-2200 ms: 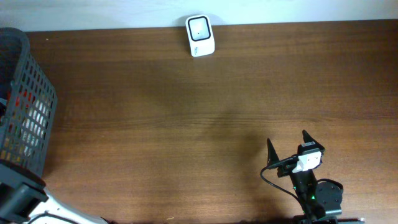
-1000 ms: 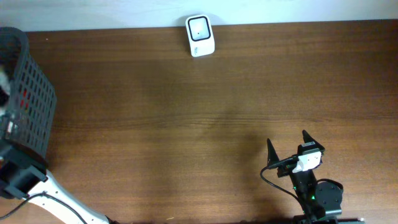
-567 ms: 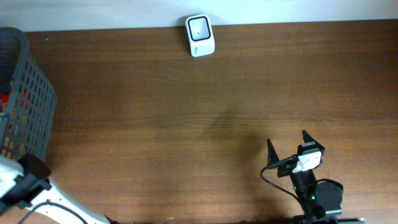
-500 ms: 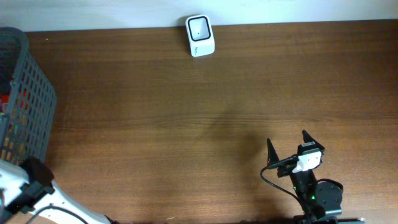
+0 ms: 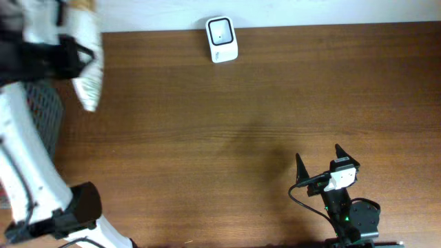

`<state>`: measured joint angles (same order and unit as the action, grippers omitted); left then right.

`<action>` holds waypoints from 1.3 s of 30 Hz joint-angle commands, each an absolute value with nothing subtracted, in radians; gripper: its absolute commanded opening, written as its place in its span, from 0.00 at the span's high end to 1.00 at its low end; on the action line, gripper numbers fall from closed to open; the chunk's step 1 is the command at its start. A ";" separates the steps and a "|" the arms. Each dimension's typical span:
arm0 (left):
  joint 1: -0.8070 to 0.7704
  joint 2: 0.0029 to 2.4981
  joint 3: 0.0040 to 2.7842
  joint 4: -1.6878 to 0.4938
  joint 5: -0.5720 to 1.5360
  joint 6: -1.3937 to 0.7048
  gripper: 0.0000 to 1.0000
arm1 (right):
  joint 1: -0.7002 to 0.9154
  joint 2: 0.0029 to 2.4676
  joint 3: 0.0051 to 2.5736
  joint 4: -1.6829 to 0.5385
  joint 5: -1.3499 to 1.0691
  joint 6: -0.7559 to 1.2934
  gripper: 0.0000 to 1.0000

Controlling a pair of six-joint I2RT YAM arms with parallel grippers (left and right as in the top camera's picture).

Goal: Scan the item barcode
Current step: 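Lift the white tube past the scanner and set it on the table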

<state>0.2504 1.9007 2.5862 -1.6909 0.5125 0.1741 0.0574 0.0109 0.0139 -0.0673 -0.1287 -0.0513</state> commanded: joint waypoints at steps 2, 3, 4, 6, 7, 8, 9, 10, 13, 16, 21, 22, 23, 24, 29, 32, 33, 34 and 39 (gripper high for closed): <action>0.039 1.872 2.337 -1.556 0.507 0.168 1.00 | 0.052 0.004 0.006 -0.068 -0.123 -0.041 0.01; -0.009 1.872 2.289 -1.502 0.498 0.142 1.00 | 0.052 0.004 0.006 -0.068 -0.123 -0.041 0.01; -0.068 1.872 2.232 -1.432 0.469 0.098 1.00 | 0.052 0.004 0.006 -0.068 -0.123 -0.041 0.01; -0.187 1.872 2.108 -1.300 0.364 -0.006 1.00 | 0.052 0.004 0.006 -0.068 -0.123 -0.041 0.01; -0.228 1.872 2.059 -1.254 0.316 -0.047 1.00 | 0.052 0.004 0.006 -0.068 -0.123 -0.041 0.01; -0.272 1.872 2.001 -1.198 0.277 -0.099 1.00 | 0.052 0.004 0.006 -0.068 -0.123 -0.041 0.01; -0.307 1.872 1.951 -1.147 0.253 -0.150 1.00 | 0.052 0.004 0.006 -0.068 -0.123 -0.041 0.01; -0.343 1.872 1.891 -1.084 0.245 -0.226 1.00 | 0.052 0.004 0.006 -0.068 -0.123 -0.041 0.01; -0.421 1.872 1.728 -0.893 0.237 -0.417 1.00 | 0.052 0.004 0.006 -0.068 -0.123 -0.041 0.01; -0.481 1.876 1.579 -0.706 0.182 -0.553 1.00 | 0.052 0.004 0.006 -0.068 -0.123 -0.041 0.01; -0.593 1.917 1.423 -0.486 0.108 -0.572 1.00 | 0.052 0.004 0.006 -0.068 -0.123 -0.041 0.01; -0.610 1.932 1.418 -0.486 0.066 -0.612 1.00 | 0.052 0.004 0.006 -0.068 -0.123 -0.041 0.01; -0.629 1.954 1.417 -0.487 0.043 -0.644 1.00 | 0.052 0.004 0.006 -0.068 -0.123 -0.041 0.01; -0.635 1.966 1.417 -0.486 0.044 -0.644 1.00 | 0.052 0.004 0.006 -0.068 -0.123 -0.041 0.01; -0.670 2.068 1.417 -0.487 0.033 -0.644 1.00 | 0.052 0.004 0.006 -0.068 -0.123 -0.041 0.01; -0.670 2.086 1.417 -0.486 0.033 -0.644 1.00 | 0.052 0.004 0.006 -0.068 -0.123 -0.041 0.01; -0.672 2.086 1.417 -0.482 0.033 -0.644 0.70 | 0.052 0.004 0.006 -0.068 -0.123 -0.041 0.01; -0.672 2.086 1.417 -0.479 0.033 -0.643 0.50 | 0.052 0.004 0.006 -0.068 -0.123 -0.041 0.01; -0.670 2.086 1.421 -0.479 0.033 -0.635 0.00 | 0.052 0.004 0.006 -0.068 -0.123 -0.041 0.01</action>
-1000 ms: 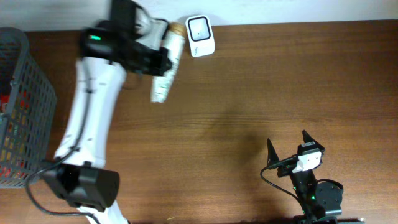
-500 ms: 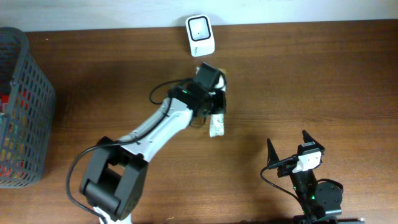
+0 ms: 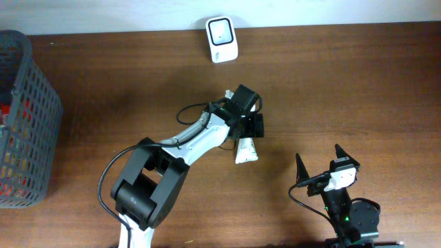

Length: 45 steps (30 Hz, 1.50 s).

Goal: Scan the item barcode
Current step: 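Lift the white tube past the scanner and set it on the table, then reach the left gripper into the basket and grasp the orange pasta pack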

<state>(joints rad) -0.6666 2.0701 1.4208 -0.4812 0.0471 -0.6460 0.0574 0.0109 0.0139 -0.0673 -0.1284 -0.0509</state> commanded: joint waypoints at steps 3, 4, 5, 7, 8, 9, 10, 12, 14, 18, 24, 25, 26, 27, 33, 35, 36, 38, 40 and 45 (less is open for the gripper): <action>-0.654 2.071 1.465 -0.506 0.033 -0.525 0.00 | 0.052 0.004 0.006 -0.068 -0.123 -0.041 0.01; -0.640 2.049 1.490 -0.535 0.033 -0.471 0.01 | 0.052 0.004 0.006 -0.068 -0.123 -0.041 0.01; -0.624 2.027 1.518 -0.568 0.033 -0.421 0.01 | 0.052 0.004 0.006 -0.068 -0.123 -0.041 0.01; -0.582 1.976 1.579 -0.645 0.033 -0.307 0.01 | 0.052 0.004 0.006 -0.068 -0.123 -0.041 0.01; -0.550 1.941 1.620 -0.692 0.033 -0.247 0.01 | 0.052 0.004 0.006 -0.068 -0.123 -0.041 0.01; -0.520 1.912 1.653 -0.732 0.033 -0.226 0.01 | 0.052 0.004 0.006 -0.068 -0.123 -0.041 0.01; -0.484 1.881 1.693 -0.781 0.034 -0.206 0.01 | 0.052 0.004 0.006 -0.068 -0.123 -0.041 0.01; -0.363 1.799 1.818 -0.909 0.033 -0.161 0.01 | 0.052 0.004 0.006 -0.068 -0.123 -0.041 0.01; -0.229 1.731 1.922 -0.996 0.033 -0.158 0.01 | 0.052 0.004 0.006 -0.068 -0.123 -0.041 0.01; 0.089 1.591 2.007 -1.031 0.029 -0.133 0.00 | 0.052 0.004 0.006 -0.068 -0.123 -0.041 0.01; 0.568 1.546 1.996 -1.050 -0.001 -0.112 0.01 | 0.052 0.004 0.006 -0.068 -0.123 -0.041 0.01; 0.605 1.555 1.994 -1.053 -0.001 -0.099 0.01 | 0.052 0.004 0.006 -0.068 -0.123 -0.041 0.01; 0.637 1.564 1.994 -1.058 -0.001 -0.086 0.01 | 0.052 0.004 0.006 -0.068 -0.123 -0.041 0.01; 0.693 1.588 1.994 -1.065 -0.001 -0.073 0.01 | 0.052 0.004 0.006 -0.068 -0.123 -0.041 0.01; 0.796 1.750 1.985 -1.109 -0.015 -0.073 0.01 | 0.052 0.004 0.006 -0.068 -0.123 -0.041 0.01; 0.797 1.800 1.958 -1.113 -0.056 -0.073 0.01 | 0.052 0.004 0.006 -0.068 -0.123 -0.041 0.01; 0.797 1.820 1.940 -1.112 -0.073 -0.072 0.01 | 0.052 0.004 0.006 -0.068 -0.123 -0.041 0.01; 0.797 1.859 1.898 -1.099 -0.078 -0.021 0.01 | 0.052 0.004 0.006 -0.068 -0.123 -0.041 0.01; 0.804 1.895 1.876 -1.091 -0.080 0.007 0.01 | 0.052 0.004 0.006 -0.068 -0.123 -0.041 0.01; 0.815 2.025 1.832 -1.045 -0.076 0.118 0.01 | 0.052 0.004 0.006 -0.068 -0.123 -0.041 0.01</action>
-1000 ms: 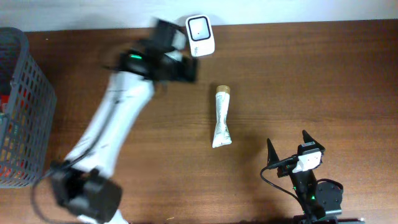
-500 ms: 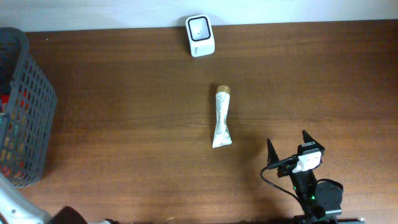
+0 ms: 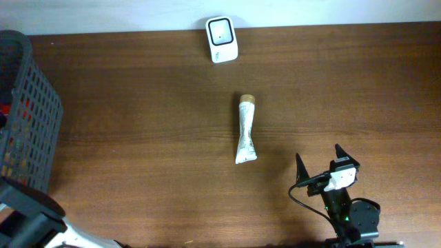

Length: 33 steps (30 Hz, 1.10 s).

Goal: Scan the item barcode
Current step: 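Reach the left gripper into the basket and grasp the orange pasta pack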

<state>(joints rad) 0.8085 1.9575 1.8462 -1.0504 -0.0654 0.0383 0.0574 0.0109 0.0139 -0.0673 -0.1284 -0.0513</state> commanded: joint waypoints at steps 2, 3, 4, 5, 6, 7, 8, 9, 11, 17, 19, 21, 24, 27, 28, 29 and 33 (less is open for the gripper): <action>0.815 2.069 1.832 -1.044 -0.078 0.187 0.01 | 0.052 0.004 0.006 -0.068 -0.123 -0.041 0.01; 0.815 2.088 1.832 -1.043 -0.088 0.189 0.01 | 0.052 0.004 0.006 -0.068 -0.123 -0.041 0.01; 0.815 2.115 1.832 -1.043 -0.124 0.189 0.01 | 0.052 0.004 0.006 -0.068 -0.123 -0.041 0.01; 0.815 2.134 1.831 -1.045 -0.145 0.189 0.01 | 0.052 0.004 0.006 -0.068 -0.123 -0.041 0.01; 0.815 2.159 1.831 -1.044 -0.151 0.189 0.01 | 0.052 0.004 0.006 -0.068 -0.123 -0.041 0.01; 0.815 2.171 1.831 -1.041 -0.154 0.189 0.01 | 0.052 0.004 0.006 -0.068 -0.123 -0.041 0.01; 0.815 2.183 1.831 -1.039 -0.159 0.190 0.01 | 0.052 0.004 0.006 -0.068 -0.123 -0.041 0.01; 0.816 2.209 1.831 -1.031 -0.166 0.192 0.01 | 0.052 0.004 0.006 -0.068 -0.123 -0.041 0.01; 0.817 2.240 1.831 -1.026 -0.164 0.199 0.01 | 0.052 0.004 0.006 -0.068 -0.123 -0.041 0.01; 0.818 2.291 1.831 -1.029 -0.154 0.197 0.58 | 0.052 0.004 0.006 -0.068 -0.123 -0.041 0.01; 0.819 2.291 1.831 -1.029 -0.154 0.197 0.78 | 0.052 0.004 0.006 -0.068 -0.123 -0.041 0.01; 0.819 2.289 1.834 -1.031 -0.152 0.196 1.00 | 0.052 0.004 0.006 -0.068 -0.123 -0.041 0.01; 0.819 2.268 1.843 -1.036 -0.075 0.196 1.00 | 0.052 0.004 0.006 -0.068 -0.123 -0.041 0.01; 0.819 2.222 1.903 -1.058 0.019 0.196 1.00 | 0.052 0.004 0.006 -0.068 -0.123 -0.041 0.01; 0.819 2.195 1.940 -1.071 0.060 0.196 1.00 | 0.052 0.004 0.006 -0.068 -0.123 -0.041 0.01; 0.819 2.170 1.973 -1.081 0.101 0.196 1.00 | 0.052 0.004 0.006 -0.068 -0.123 -0.041 0.01; 0.819 2.076 2.065 -1.089 0.280 0.196 1.00 | 0.052 0.004 0.006 -0.068 -0.123 -0.041 0.01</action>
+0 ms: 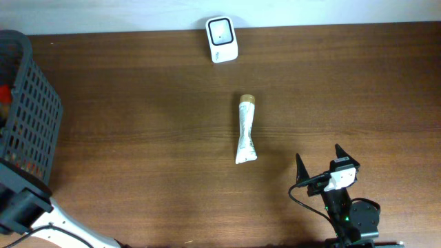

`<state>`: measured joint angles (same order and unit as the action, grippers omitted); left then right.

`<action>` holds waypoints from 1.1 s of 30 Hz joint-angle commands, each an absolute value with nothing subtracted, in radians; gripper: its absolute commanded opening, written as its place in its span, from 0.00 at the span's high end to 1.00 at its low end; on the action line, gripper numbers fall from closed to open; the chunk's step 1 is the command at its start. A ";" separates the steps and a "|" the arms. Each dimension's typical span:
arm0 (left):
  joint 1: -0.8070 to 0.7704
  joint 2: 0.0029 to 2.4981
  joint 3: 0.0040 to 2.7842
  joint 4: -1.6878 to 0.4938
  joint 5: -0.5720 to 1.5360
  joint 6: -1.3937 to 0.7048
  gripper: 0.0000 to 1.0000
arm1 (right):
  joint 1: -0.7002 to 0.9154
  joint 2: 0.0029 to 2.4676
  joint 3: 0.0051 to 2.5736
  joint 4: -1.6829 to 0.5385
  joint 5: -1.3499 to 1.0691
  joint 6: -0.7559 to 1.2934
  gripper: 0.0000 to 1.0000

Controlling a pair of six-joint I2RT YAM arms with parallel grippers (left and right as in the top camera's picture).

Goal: Scan the item barcode
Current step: 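Reach the left gripper into the basket and grasp the orange pasta pack, then place the orange pasta pack on the table beside the tube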

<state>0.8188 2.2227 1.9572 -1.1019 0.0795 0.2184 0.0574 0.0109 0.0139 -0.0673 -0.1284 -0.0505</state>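
A white tube with a tan cap (246, 129) lies alone in the middle of the wooden table (358, 89), cap toward the far edge. The white barcode scanner (222, 39) stands at the far edge, above the tube. My right gripper (318, 152) rests near the front edge, to the right of and below the tube, fingers spread open and empty. Of my left arm only a black joint and a white link (24, 210) show at the lower left corner; its gripper is out of view.
A dark grey mesh basket (31, 117) with items inside stands at the left edge of the table. A black cable curls beside the right arm's base (348, 217) at the front edge.
The tube, scanner and right gripper are where they were. The visible part of my left arm at the lower left corner has shifted slightly, and the basket appears slightly shifted.
My left gripper first held the tube up at the far left, over the basket area. Then it was at the table's middle with the tube at its fingers. After that the arm was back at the left and the tube lay alone, as it does now.
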 commanded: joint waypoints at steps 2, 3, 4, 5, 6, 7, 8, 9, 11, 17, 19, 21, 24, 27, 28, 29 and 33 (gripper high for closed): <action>0.819 2.042 2.079 -1.086 0.337 0.196 1.00 | 0.052 0.004 0.006 -0.068 -0.123 -0.041 0.01; 0.819 2.022 2.083 -1.086 0.372 0.196 1.00 | 0.052 0.004 0.006 -0.068 -0.123 -0.041 0.01; 0.819 2.001 2.083 -1.086 0.399 0.196 1.00 | 0.052 0.004 0.006 -0.068 -0.123 -0.041 0.01; 0.819 1.978 2.084 -1.086 0.407 0.187 1.00 | 0.052 0.004 0.006 -0.068 -0.123 -0.041 0.01; 0.819 1.951 2.089 -1.085 0.405 0.169 1.00 | 0.052 0.004 0.006 -0.068 -0.123 -0.041 0.01; 0.819 1.934 2.101 -1.086 0.405 0.170 1.00 | 0.052 0.004 0.006 -0.068 -0.123 -0.041 0.01; 0.819 1.898 2.128 -1.085 0.405 0.161 1.00 | 0.052 0.004 0.006 -0.068 -0.123 -0.041 0.01; 0.819 1.881 2.146 -1.085 0.405 0.143 1.00 | 0.052 0.004 0.006 -0.068 -0.123 -0.041 0.01; 0.819 1.847 2.178 -1.086 0.406 0.123 1.00 | 0.052 0.004 0.006 -0.068 -0.123 -0.041 0.01; 0.780 1.633 2.215 -1.151 0.483 0.117 1.00 | 0.052 0.004 0.006 -0.068 -0.123 -0.041 0.01; 0.715 1.563 2.215 -1.216 0.483 0.117 1.00 | 0.052 0.004 0.006 -0.068 -0.123 -0.041 0.01; 0.637 1.532 2.215 -1.290 0.483 0.117 1.00 | 0.052 0.004 0.006 -0.068 -0.123 -0.041 0.01; 0.488 1.530 2.205 -1.393 0.482 0.121 1.00 | 0.052 0.004 0.006 -0.068 -0.123 -0.041 0.01; 0.373 1.530 2.162 -1.413 0.482 0.121 1.00 | 0.052 0.004 0.006 -0.068 -0.123 -0.041 0.01; 0.339 1.530 2.137 -1.412 0.482 0.121 1.00 | 0.052 0.004 0.006 -0.068 -0.123 -0.041 0.01; 0.291 1.530 2.090 -1.408 0.474 0.118 1.00 | 0.052 0.004 0.006 -0.068 -0.123 -0.041 0.01; 0.133 1.530 1.826 -1.304 0.422 0.020 1.00 | 0.052 0.004 0.006 -0.068 -0.123 -0.041 0.01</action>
